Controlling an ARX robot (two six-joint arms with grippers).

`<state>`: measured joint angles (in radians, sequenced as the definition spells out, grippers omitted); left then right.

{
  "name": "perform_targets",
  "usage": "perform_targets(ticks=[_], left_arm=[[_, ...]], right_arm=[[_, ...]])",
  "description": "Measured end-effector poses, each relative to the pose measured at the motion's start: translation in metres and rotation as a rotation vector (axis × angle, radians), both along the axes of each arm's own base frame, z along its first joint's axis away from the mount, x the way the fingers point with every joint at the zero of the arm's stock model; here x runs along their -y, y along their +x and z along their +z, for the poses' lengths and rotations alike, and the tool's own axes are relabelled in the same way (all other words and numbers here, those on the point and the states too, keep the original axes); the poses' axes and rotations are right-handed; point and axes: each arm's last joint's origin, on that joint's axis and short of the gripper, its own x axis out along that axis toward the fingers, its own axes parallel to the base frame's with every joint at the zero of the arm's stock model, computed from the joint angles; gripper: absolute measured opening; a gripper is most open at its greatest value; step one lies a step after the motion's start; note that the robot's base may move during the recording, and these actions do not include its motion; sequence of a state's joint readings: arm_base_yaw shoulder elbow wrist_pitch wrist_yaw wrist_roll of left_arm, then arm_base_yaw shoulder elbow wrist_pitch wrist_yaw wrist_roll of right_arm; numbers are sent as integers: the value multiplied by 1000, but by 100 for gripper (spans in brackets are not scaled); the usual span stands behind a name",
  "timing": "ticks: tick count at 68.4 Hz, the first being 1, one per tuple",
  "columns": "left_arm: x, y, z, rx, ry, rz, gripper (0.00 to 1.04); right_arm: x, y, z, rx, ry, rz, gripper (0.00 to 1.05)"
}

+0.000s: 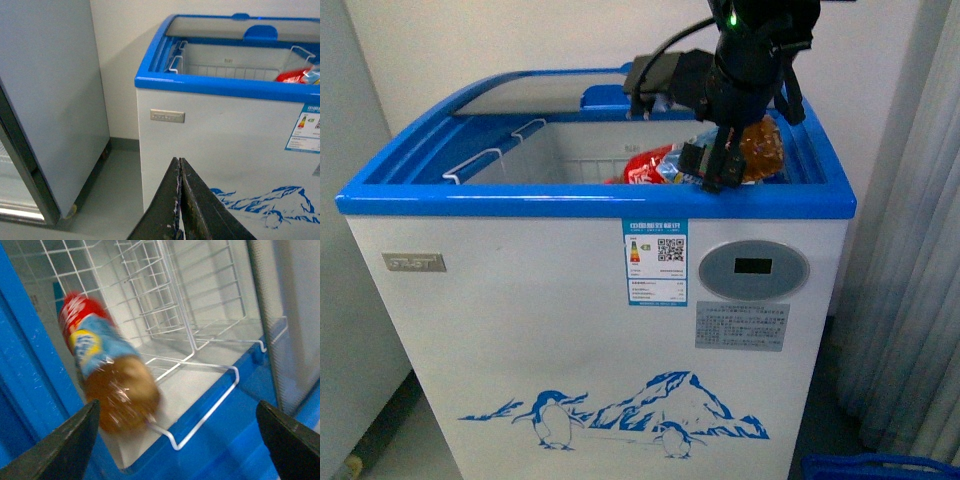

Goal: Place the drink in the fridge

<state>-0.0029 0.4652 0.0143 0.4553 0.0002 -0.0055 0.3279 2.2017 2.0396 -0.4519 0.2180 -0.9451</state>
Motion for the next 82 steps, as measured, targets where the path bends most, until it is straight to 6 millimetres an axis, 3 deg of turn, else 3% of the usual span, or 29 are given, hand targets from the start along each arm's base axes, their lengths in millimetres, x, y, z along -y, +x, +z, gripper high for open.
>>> perform_targets(ticks=[8, 12, 15, 21, 29, 36, 42, 47, 57, 63, 82], left_arm=[[0, -4, 2, 10, 1, 0, 3], [0, -6, 2, 9, 1, 0, 3], [0, -9, 2, 11, 1, 0, 3], [0, -12, 2, 11, 1, 0, 3], [0, -15, 2, 11, 1, 0, 3], [0, -17, 2, 11, 1, 0, 3], [0, -18, 1, 10, 1, 0, 3], [0, -19, 2, 13, 1, 0, 3], [0, -29, -2, -2, 1, 0, 3], [0, -30, -1, 5, 1, 0, 3], [0, -30, -1, 5, 1, 0, 3]], right_arm=[[11, -26, 28, 32, 136, -20, 97], [29, -57, 52, 64, 268, -78, 97], [50, -90, 68, 60, 375, -150, 97], [106, -180, 86, -11, 629, -394, 97], [148, -278, 80, -72, 817, -599, 96], [157, -345, 68, 334, 993, -471, 78], [157, -383, 46, 518, 1062, -362, 63], [157, -393, 32, 575, 1083, -333, 51], [157, -380, -21, 485, 1062, -391, 25], [157, -380, -40, 484, 1062, -390, 4], [157, -382, -70, 491, 1067, -385, 3]])
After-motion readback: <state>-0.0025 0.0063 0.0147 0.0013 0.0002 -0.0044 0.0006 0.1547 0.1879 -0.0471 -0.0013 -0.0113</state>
